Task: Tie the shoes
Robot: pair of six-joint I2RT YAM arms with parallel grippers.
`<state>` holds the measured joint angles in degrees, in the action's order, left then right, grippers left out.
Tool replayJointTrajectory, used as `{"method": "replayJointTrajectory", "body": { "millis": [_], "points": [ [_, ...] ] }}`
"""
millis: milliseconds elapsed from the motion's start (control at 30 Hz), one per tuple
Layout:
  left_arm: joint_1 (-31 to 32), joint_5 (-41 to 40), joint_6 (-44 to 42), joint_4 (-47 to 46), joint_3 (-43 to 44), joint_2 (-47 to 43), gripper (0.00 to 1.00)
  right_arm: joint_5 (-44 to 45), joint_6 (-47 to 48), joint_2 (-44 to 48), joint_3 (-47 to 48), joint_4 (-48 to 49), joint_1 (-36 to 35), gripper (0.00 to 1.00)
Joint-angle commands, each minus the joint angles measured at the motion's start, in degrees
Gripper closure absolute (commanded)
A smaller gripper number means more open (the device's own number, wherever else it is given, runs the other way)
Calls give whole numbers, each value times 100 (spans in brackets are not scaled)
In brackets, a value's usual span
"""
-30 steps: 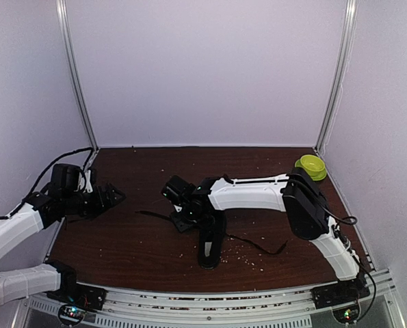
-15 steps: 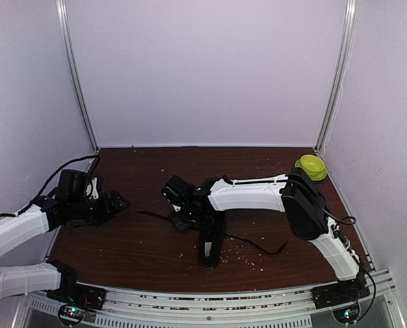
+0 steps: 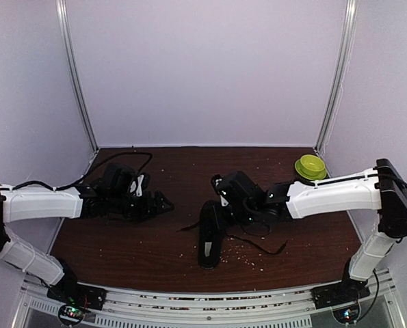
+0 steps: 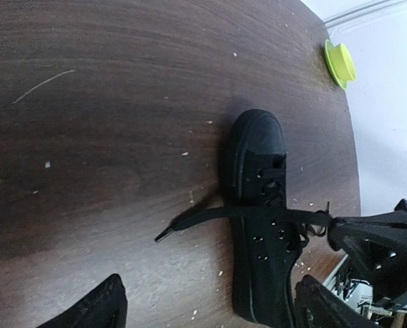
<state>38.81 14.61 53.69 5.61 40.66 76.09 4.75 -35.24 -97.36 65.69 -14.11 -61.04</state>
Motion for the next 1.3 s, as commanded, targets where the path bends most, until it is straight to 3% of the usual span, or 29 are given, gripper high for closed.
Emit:
{"method": "replayJointTrajectory", "body": {
  "millis": [0, 167, 267, 333, 567, 833, 1267],
  "points": [
    [323, 292, 245, -876, 530, 673, 14, -37, -754, 173, -1015, 661, -42, 99],
    [517, 205, 260, -857, 878, 1054, 16, 92, -738, 388, -1189, 395, -82, 77],
    [516, -176, 166, -571, 835, 810, 16, 302, -293, 577, -924, -12, -76, 60],
    [507, -565, 30, -254, 770, 508, 15, 310, 164, 527, -543, -404, -86, 54],
    [-21, -865, -111, 229, 13, -489, 11, 423, 1360, -449, 1113, -1535, -106, 49],
    [-469, -880, -144, 561, -647, -1496, 10, -560, 2781, -2254, 3207, -2773, -131, 50],
    [-580, -880, -56, 695, -1019, -2029, 10, -227, 3996, -3546, 4721, -3797, -137, 48]
  ]
}}
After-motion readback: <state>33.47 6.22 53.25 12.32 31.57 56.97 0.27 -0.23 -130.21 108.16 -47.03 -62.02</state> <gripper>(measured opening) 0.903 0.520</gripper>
